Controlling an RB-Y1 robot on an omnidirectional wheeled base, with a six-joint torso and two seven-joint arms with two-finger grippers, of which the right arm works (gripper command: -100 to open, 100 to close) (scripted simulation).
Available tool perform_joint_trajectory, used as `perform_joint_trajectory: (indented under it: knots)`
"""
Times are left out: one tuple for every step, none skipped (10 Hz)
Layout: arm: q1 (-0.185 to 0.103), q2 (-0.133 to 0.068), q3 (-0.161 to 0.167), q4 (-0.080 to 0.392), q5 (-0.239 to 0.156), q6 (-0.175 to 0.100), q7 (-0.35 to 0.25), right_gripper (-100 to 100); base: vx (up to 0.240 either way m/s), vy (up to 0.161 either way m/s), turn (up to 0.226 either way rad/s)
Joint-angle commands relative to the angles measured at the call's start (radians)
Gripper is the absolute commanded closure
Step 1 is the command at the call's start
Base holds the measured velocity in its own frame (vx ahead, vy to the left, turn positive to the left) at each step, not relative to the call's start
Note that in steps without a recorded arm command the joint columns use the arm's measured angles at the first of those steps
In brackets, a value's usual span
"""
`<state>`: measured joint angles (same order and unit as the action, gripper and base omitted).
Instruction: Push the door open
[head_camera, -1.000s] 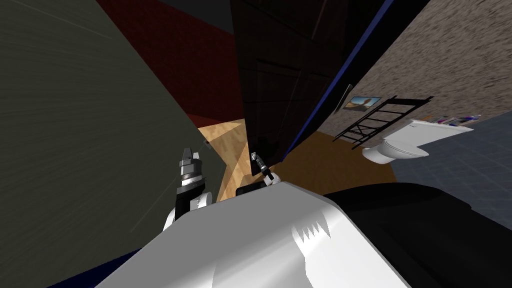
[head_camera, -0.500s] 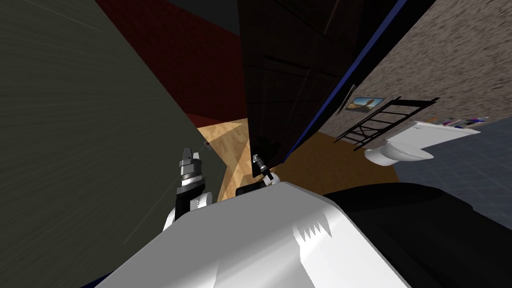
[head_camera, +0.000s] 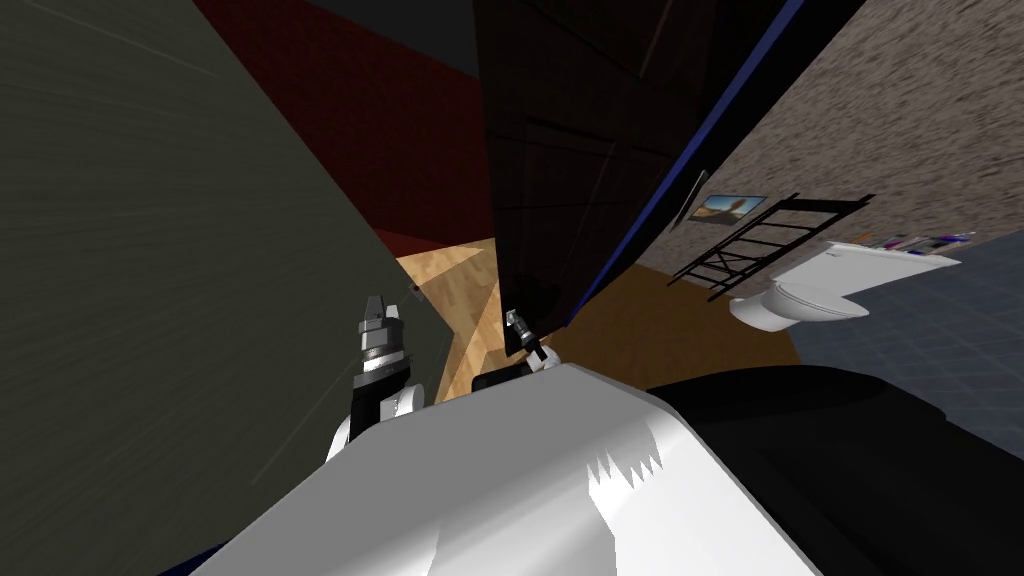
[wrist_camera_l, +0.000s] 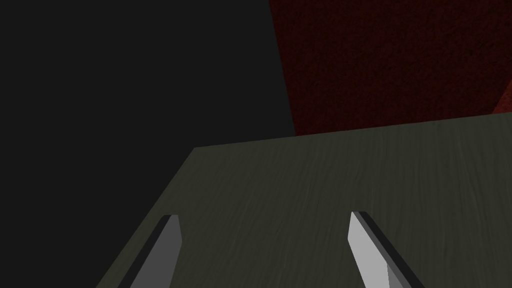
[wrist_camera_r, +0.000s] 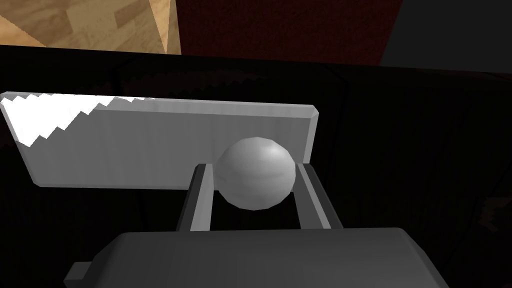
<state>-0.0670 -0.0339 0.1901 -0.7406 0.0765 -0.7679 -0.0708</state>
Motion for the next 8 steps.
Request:
perform_joint_trajectory:
  knots:
    - [-0.003,-0.011,-0.005,-0.003,-0.018,-0.003,0.015,100,0.137,0.042,-0.065]
    - [-0.004,-0.013,-0.005,-0.001,-0.023,-0.004,0.020,100,0.139,0.043,-0.046]
    - [-0.006,-0.017,-0.006,0.002,-0.035,-0.005,0.029,100,0.157,0.067,-0.039]
    - [-0.009,-0.022,-0.007,0.005,-0.049,-0.007,0.039,100,0.170,0.043,-0.075]
    - [-0.012,-0.026,-0.007,0.009,-0.063,-0.009,0.051,100,0.187,0.060,-0.099]
    - [-0.015,-0.029,-0.008,0.013,-0.079,-0.011,0.063,100,0.226,0.064,-0.157]
    - [-0.005,-0.030,-0.002,-0.001,-0.070,-0.001,0.049,-100,-0.018,0.053,-0.094]
    - [-0.005,-0.030,-0.002,-0.001,-0.070,-0.001,0.049,-100,-0.173,0.046,-0.016]
